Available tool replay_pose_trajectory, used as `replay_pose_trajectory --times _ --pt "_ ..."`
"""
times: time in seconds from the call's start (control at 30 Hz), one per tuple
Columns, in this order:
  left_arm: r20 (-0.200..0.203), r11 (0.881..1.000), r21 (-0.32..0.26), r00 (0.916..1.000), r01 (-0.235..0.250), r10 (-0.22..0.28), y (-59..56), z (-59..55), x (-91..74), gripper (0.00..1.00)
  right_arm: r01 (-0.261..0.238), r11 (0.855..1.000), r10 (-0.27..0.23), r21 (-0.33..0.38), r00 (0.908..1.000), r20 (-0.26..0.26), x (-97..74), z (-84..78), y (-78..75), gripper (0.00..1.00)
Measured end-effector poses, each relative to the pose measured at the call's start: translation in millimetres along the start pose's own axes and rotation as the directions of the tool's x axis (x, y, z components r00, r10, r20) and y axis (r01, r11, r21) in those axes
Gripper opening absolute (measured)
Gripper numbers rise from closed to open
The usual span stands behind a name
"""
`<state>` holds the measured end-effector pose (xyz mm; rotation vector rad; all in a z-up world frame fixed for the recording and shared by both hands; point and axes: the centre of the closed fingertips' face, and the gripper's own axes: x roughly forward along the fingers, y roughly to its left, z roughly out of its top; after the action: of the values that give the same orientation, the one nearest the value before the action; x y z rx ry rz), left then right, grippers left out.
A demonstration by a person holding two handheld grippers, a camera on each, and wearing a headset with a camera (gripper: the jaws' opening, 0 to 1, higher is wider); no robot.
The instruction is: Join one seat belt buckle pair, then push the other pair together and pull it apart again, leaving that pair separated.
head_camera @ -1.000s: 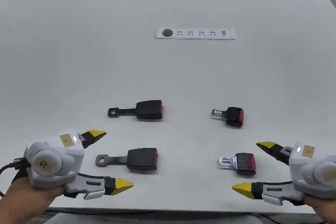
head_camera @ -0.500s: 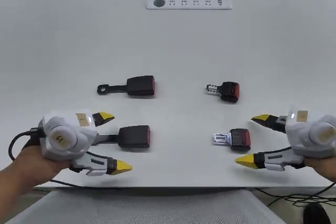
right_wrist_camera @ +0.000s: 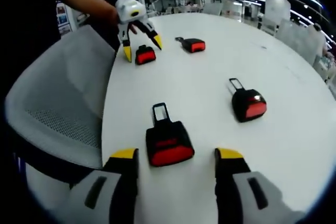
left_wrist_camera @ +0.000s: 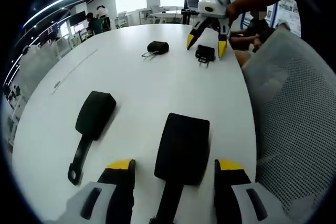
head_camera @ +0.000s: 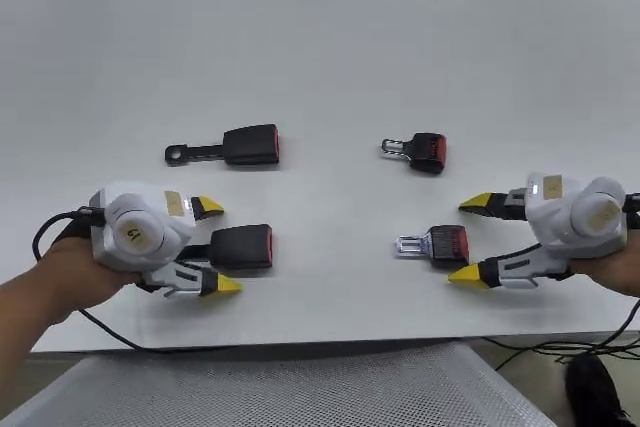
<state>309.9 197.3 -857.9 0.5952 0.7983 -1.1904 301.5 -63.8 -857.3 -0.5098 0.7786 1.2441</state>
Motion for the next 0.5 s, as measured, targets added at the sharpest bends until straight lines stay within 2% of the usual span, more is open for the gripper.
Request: replay_pose_trajectory --times 0.13,0.23,0.37,0.43,0.5 --pt "0.004 1.000 0.012 0.9999 0.012 -0.012 -0.8 3.0 0.4 0.54 -0.022 1.000 0.022 0.016 0.9997 0.003 -0.4 2.8 7.7 0.45" --pt "-0.005 0.997 0.066 0.9987 0.050 -0.050 -7.6 5.0 0.3 0.47 -0.028 1.000 0.028 0.006 0.9996 -0.002 0.2 6.2 11.7 0.45" --pt "-0.008 0.994 0.089 0.9981 0.062 -0.062 -8.2 8.1 -0.2 0.40 -0.029 0.997 0.028 -0.067 0.9992 -0.028 0.3 4.0 14.2 0.38" --pt "-0.022 0.988 0.135 0.9972 0.074 -0.072 -9.9 9.5 -0.8 0.35 -0.035 0.997 0.034 -0.064 0.9991 -0.024 0.4 4.5 14.9 0.37" --pt "-0.023 0.989 0.123 0.9968 0.079 -0.077 -9.9 9.9 -0.4 0.35 -0.032 0.997 0.031 -0.068 0.9994 -0.014 -0.4 4.1 14.1 0.36"
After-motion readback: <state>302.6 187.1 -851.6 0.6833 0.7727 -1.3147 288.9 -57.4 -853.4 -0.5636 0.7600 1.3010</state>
